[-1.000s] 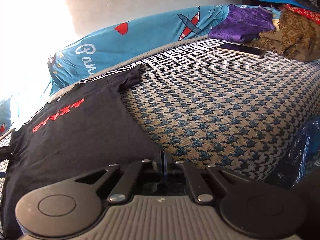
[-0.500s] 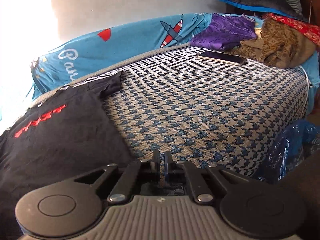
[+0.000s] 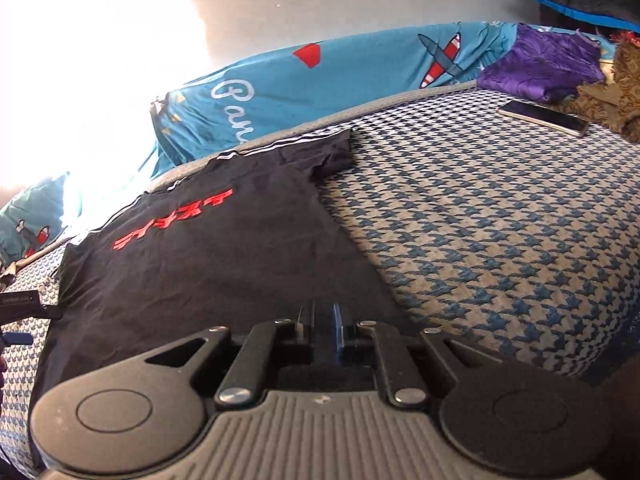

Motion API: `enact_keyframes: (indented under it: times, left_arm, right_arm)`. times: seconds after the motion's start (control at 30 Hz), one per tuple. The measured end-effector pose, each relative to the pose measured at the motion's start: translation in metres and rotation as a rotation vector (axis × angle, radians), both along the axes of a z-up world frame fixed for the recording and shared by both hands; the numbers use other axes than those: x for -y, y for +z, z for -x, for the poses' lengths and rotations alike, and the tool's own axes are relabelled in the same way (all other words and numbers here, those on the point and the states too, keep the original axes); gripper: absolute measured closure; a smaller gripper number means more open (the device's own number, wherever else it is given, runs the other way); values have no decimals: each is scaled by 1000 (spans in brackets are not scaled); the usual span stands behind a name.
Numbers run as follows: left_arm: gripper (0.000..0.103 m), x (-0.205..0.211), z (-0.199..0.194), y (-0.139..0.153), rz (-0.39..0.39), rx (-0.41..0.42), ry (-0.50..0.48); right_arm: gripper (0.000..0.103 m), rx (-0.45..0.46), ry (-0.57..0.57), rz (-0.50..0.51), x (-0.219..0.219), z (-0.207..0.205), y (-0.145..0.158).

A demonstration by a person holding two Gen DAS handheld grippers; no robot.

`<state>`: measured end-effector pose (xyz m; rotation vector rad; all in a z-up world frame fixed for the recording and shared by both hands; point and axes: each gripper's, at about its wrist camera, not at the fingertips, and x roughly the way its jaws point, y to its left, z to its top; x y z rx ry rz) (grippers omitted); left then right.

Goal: Fold clothes

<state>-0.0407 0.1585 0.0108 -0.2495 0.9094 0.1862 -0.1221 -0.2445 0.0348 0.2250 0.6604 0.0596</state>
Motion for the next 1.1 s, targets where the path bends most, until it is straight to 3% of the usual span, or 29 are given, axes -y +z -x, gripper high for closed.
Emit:
enact_keyframes:
  times: [0.13, 0.43, 0.77, 0.83, 0.9, 1.0, 1.1]
  left_arm:
    - [25, -11, -8, -4, 68, -14, 15]
    - [22, -34, -31, -7, 259, 36, 56]
    - [22, -40, -77, -12, 243, 61, 46]
    - [34, -39, -81, -12, 237, 67, 47]
    - [56, -40, -85, -12, 249, 71, 57]
    - [72, -38, -86, -12, 254, 65, 71]
    - [82, -35, -83, -11, 248, 73, 66]
  right_arm:
    - [91, -3, 85, -4, -22, -11, 1]
    - [86, 25, 324, 44, -80, -56, 16]
    - [85, 52, 506, 102, -128, -103, 21]
    - [85, 48, 516, 91, -134, -114, 20]
    - [85, 46, 521, 76, -138, -125, 19]
    - [81, 49, 522, 50, -142, -140, 21]
    - [78, 71, 516, -8, -144, -162, 29]
